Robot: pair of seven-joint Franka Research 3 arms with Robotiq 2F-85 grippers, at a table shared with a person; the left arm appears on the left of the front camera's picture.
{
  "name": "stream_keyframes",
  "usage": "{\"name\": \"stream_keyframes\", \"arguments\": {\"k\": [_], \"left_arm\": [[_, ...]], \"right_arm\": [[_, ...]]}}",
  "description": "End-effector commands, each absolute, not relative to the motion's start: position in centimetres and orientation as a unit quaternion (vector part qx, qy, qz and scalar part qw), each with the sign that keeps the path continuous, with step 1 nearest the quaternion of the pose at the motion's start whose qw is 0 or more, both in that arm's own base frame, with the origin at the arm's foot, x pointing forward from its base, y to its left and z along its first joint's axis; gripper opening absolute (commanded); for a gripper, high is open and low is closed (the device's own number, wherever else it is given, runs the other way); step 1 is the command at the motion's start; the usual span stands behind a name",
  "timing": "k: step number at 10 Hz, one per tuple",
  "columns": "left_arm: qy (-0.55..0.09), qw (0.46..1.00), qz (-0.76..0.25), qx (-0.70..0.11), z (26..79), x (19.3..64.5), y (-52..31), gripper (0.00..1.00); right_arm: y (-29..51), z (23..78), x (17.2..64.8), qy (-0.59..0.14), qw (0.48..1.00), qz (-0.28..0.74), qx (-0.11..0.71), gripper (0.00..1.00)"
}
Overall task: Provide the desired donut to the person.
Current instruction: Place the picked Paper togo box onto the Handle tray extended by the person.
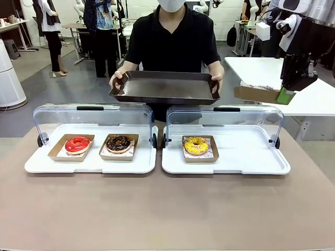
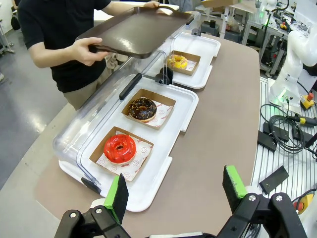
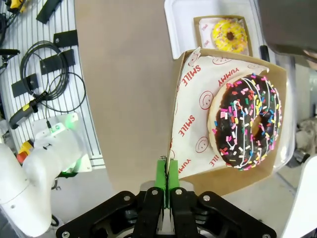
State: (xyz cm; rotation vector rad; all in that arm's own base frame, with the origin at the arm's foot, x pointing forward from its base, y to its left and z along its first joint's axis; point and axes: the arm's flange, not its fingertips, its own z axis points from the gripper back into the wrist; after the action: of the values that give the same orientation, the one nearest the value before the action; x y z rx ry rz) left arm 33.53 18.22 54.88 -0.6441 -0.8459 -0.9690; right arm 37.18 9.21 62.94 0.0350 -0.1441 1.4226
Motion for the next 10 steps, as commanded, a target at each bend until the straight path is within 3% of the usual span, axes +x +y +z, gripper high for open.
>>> {"name": "stream_keyframes", "arguments": {"k": [1, 10], "left_arm": [[-0.399, 0.745, -0.446, -0.296, 54.98, 33.57, 18.34, 1.00], [-0.399, 0.745, -0.446, -0.296, 54.98, 33.57, 18.34, 1.00]], "right_arm": [[9.09, 62.76, 36.91, -0.065, 0.758, 0.648, 0.016, 0.00], [9.09, 62.76, 36.91, -0.065, 0.758, 0.648, 0.016, 0.00]]}}
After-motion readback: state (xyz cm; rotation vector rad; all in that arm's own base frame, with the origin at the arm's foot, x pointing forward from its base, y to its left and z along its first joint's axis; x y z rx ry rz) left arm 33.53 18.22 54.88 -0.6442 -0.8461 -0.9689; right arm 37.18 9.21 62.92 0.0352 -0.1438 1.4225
